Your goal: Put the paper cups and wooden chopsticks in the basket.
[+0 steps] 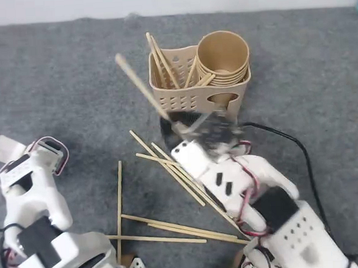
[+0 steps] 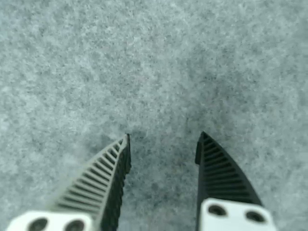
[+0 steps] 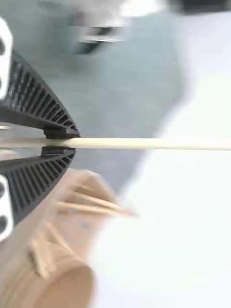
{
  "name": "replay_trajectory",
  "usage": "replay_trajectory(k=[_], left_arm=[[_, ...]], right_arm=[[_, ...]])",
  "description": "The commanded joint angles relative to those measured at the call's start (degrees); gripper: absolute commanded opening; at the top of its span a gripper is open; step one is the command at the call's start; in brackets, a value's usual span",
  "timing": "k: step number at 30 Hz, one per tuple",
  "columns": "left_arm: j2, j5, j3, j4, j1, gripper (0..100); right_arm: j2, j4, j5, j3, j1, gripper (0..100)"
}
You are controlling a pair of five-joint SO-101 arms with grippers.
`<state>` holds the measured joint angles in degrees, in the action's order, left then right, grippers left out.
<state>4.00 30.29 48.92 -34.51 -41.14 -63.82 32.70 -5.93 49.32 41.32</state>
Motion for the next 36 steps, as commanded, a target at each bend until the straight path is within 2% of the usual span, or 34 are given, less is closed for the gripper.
replay_trajectory(k=[1, 9, 16, 20, 24, 26, 29, 33, 36], left_arm=[[0.8, 0.3, -2.3, -0.2, 0.3, 21], [0.8, 0.2, -2.3, -0.2, 0.3, 21], [0.8, 0.2, -2.3, -0.2, 0.4, 21], [0.8, 0.2, -2.3, -0.2, 0.4, 21], [0.8, 0.2, -2.3, -0.2, 0.4, 21], [0.8, 0.2, -2.3, -0.2, 0.4, 21], [0.9, 0.2, -2.3, -0.1, 0.4, 21], [0.9, 0.2, -2.3, -0.1, 0.4, 21], [0.9, 0.2, -2.3, -0.1, 0.4, 21]], right_arm=[[-2.6, -10.7, 4.0, -0.4, -2.4, 0.8], [4.1, -37.8, 6.4, -0.4, -7.6, 0.9], [27.1, -60.6, 6.2, -2.6, -11.6, 0.9], [39.3, -66.8, 6.2, -6.9, -14.0, 0.9], [45.5, -67.9, 6.2, -7.6, -14.7, 1.8], [45.8, -67.0, 6.2, -6.9, -14.7, 5.9], [44.4, -62.2, 6.3, -6.8, -14.5, 12.8], [39.5, -56.1, 6.6, -6.5, -14.7, 11.1], [32.9, -46.6, 6.7, -6.4, -14.7, 11.2]])
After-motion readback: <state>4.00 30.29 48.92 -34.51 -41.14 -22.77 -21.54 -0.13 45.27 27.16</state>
